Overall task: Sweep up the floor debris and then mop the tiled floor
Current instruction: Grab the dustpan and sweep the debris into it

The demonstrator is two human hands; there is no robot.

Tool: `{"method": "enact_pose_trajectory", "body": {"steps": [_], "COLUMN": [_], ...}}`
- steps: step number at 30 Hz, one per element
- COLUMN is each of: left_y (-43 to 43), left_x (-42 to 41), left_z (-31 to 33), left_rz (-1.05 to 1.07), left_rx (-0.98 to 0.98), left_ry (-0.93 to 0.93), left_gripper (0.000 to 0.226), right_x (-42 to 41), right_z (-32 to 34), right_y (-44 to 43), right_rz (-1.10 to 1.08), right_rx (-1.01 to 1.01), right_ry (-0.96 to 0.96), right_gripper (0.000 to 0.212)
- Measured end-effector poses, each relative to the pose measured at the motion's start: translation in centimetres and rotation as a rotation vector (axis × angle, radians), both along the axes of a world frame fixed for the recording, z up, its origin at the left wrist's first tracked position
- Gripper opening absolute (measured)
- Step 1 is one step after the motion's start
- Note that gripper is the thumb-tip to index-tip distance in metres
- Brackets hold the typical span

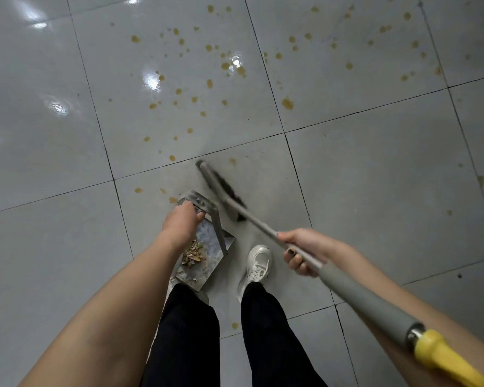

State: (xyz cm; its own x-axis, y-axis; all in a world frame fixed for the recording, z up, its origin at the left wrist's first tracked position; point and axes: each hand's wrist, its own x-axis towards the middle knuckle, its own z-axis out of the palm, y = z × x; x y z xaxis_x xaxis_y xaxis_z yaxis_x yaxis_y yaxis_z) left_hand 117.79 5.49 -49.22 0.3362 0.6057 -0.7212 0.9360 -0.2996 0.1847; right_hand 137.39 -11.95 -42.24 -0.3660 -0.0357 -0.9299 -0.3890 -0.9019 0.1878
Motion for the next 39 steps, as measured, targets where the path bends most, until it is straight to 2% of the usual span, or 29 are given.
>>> {"method": "enact_pose_trajectory", "body": {"steps": [4, 7, 10, 13, 16, 18, 20, 23, 25, 27, 30, 32, 37, 39], "left_y": [0.7, 1.7, 1.2, 0.3, 0.0, 0.0, 0.0, 0.1, 0.1, 0.1, 0.5, 0.8, 1.0, 0.9], "left_x": [-1.7, -2.8, -2.1, -1.4, -1.4, -1.5, -1.6, -1.8, -2.0, -2.3, -2.9, -3.2, -3.8, -3.8], "left_z": [-0.2, -0.2, -0.2, -0.4, -0.3, -0.3, -0.4, -0.4, -0.2, -0.2, 0.0, 0.1, 0.8, 1.1], "left_rz": [-0.005, -0.013, -0.012, -0.001, -0.015, -0.010, -0.009, -0.007, 0.001, 0.022, 0.019, 0.014, 0.014, 0.013], "left_rx": [0.037, 0.060, 0.028, -0.031, -0.018, 0.003, 0.009, 0.012, 0.003, -0.008, 0.004, 0.019, 0.019, -0.014], "left_ry": [0.018, 0.024, 0.010, -0.025, -0.049, -0.048, -0.043, -0.044, -0.051, -0.053, -0.018, -0.002, 0.003, -0.020], "left_gripper": [0.022, 0.024, 0.027, 0.027, 0.026, 0.026, 0.025, 0.026, 0.029, 0.033, 0.026, 0.025, 0.024, 0.023], "right_x": [0.6, 4.6, 6.1, 3.8, 1.0, 0.9, 2.2, 4.3, 4.2, 2.7, -0.3, -0.8, 3.7, 4.5], "right_z": [0.0, 1.5, 2.2, 1.0, 0.2, 0.2, 0.8, 2.3, 2.7, 2.2, 0.5, 0.4, 3.3, 4.1], "right_y": [-1.4, -0.6, -0.3, -0.3, -0.2, -0.2, -0.2, 0.1, -0.2, -0.3, 0.0, 0.1, -0.3, -0.6], "right_rz": [-0.254, -0.331, -0.346, -0.279, -0.218, -0.204, -0.257, -0.308, -0.317, -0.277, -0.087, 0.008, -0.135, -0.119], "right_rx": [-0.055, -0.090, -0.034, -0.027, -0.054, -0.059, -0.083, -0.059, -0.027, -0.014, -0.031, -0.047, -0.080, -0.018], "right_ry": [0.265, 0.354, 0.214, 0.031, 0.078, 0.157, 0.248, 0.353, 0.348, 0.262, 0.147, 0.176, 0.338, 0.297], "right_gripper": [0.054, 0.055, 0.052, 0.050, 0.041, 0.051, 0.059, 0.051, 0.053, 0.055, 0.045, 0.039, 0.055, 0.058]}}
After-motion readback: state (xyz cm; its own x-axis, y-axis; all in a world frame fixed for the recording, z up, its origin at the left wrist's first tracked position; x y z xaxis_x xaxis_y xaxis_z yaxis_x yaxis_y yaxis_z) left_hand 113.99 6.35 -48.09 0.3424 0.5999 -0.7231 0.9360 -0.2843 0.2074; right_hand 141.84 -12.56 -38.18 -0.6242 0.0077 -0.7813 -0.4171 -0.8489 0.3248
